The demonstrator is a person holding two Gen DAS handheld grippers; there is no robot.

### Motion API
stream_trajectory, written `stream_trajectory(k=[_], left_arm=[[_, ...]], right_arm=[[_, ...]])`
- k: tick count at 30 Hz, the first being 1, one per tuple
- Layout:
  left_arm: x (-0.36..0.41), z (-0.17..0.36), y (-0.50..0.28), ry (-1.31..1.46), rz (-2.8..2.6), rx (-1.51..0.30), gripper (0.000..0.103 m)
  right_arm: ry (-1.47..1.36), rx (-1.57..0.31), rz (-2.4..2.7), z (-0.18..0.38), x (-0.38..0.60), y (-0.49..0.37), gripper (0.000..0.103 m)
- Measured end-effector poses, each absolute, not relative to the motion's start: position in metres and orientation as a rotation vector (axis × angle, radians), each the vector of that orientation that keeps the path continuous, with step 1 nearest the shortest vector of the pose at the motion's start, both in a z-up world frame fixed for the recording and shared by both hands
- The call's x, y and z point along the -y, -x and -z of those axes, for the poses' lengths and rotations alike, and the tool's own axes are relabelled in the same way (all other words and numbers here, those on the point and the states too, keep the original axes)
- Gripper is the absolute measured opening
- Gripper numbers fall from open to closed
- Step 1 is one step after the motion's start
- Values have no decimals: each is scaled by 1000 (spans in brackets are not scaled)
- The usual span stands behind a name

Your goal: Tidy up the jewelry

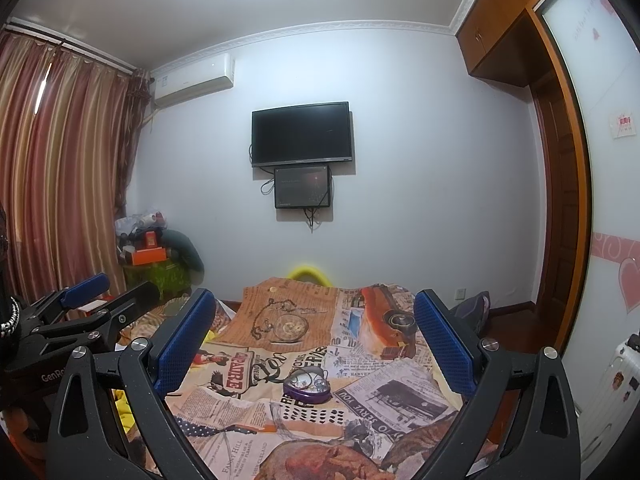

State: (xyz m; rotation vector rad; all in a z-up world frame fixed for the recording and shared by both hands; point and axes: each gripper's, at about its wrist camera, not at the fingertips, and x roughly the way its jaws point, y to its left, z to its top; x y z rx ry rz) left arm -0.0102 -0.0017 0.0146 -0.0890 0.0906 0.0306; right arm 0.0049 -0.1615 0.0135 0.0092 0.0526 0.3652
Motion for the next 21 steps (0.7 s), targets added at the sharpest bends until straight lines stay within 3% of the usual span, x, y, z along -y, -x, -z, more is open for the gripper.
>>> stream_trajectory(k=[5,21], left_arm=[[2,-12,8,87,-25,-94,101],[5,-6,-1,81,-17,-115,102]], right_arm=[[-10,-55,-364,-13,161,-5,99],[-20,-74,-355,-11,161,-10,99]])
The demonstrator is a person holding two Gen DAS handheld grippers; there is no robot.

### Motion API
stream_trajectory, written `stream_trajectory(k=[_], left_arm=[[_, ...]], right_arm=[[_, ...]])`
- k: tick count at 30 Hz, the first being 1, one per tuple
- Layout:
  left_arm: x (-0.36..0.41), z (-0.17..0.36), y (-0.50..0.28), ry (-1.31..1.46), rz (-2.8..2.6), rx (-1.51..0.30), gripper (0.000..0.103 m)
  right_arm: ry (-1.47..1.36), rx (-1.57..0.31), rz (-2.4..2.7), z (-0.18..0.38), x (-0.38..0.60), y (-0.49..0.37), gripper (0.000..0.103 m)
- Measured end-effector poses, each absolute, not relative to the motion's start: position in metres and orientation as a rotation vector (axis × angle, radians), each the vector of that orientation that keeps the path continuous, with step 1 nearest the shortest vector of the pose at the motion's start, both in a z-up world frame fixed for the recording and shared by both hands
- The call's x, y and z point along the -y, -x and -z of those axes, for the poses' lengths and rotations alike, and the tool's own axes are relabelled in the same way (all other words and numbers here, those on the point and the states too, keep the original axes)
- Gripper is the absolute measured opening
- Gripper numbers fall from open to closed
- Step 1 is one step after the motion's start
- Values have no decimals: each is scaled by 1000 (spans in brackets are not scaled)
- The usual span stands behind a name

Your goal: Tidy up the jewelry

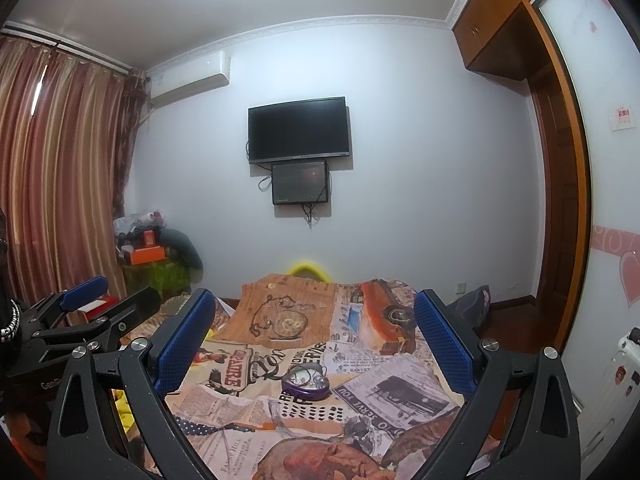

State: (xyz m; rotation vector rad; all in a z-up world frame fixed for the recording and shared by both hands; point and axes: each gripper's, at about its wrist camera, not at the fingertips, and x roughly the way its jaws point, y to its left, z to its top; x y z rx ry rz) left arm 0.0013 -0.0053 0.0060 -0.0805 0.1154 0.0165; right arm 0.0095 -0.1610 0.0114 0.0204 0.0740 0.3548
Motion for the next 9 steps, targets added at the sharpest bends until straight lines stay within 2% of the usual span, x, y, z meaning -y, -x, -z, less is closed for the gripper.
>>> stream_trajectory(k=[9], left_arm=[[5,2,-18,76,-13,-137,102]], right_arm=[[-25,-94,-346,-6,159,-18,101]])
